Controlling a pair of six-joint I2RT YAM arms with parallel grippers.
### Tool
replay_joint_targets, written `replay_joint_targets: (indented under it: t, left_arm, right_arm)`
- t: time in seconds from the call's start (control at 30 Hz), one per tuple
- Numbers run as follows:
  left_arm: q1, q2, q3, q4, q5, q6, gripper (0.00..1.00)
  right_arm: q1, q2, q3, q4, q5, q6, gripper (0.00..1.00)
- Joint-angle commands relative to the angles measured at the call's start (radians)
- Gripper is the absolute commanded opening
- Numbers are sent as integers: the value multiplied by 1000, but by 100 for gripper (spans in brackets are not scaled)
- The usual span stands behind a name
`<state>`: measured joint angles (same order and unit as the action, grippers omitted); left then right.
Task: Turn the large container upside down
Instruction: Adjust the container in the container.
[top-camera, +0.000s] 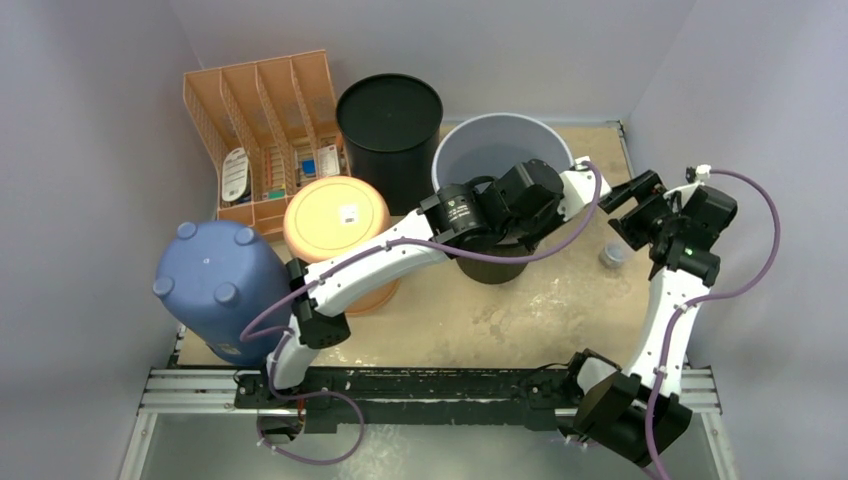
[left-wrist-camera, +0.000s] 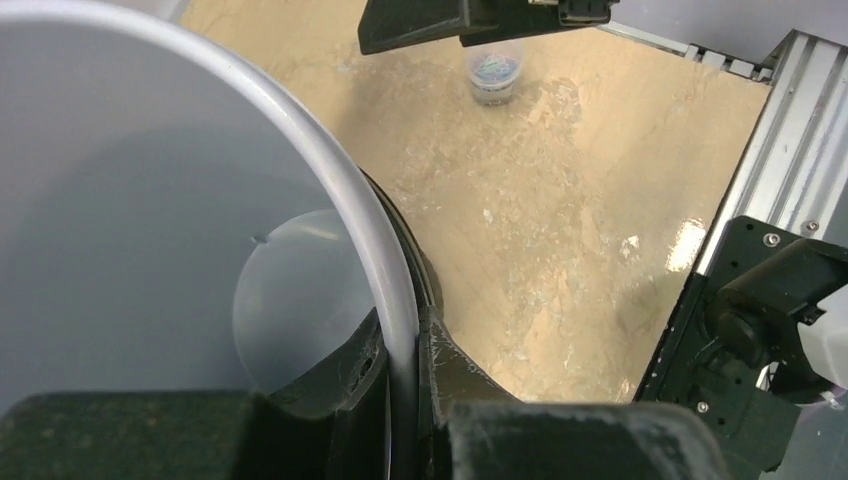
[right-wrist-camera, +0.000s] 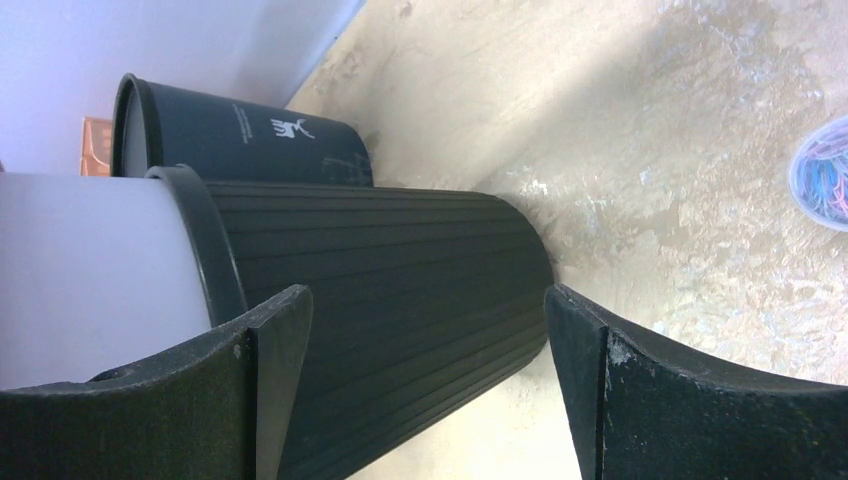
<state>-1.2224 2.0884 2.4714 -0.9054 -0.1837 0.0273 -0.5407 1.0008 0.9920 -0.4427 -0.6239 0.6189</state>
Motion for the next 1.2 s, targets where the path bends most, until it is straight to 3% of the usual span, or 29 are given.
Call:
replay_joint_targets:
  t: [0.0, 0.17, 0.37, 0.43, 0.57, 0.73, 1.0, 1.17]
  left_arm:
    - [9, -52, -8, 19, -25, -18, 0]
    - [15, -93, -44, 75, -77, -42, 0]
    - [49, -197, -143, 264, -81, -137, 0]
    - [66, -203, -135, 298, -82, -186, 0]
    - [95, -213, -142, 315, -111, -240, 0]
    - [115, -272, -234, 401, -131, -272, 0]
    - [142, -310, -287, 444, -107, -302, 0]
    - [143, -311, -282, 443, -97, -307, 0]
  right_arm:
    - [5, -3, 69, 24, -32, -1, 88]
    - [7, 3, 83, 42, -63, 3, 88]
    - [34, -8, 65, 140, -154, 57, 87]
    - [41, -3, 77, 195, -197, 76, 82]
    - [131, 1, 121, 260, -214, 75, 69]
    - [275, 33, 116, 375, -217, 131, 73]
    - [301, 42, 29, 545, -345, 225, 67]
    - [357, 72, 36, 538, -360, 210, 66]
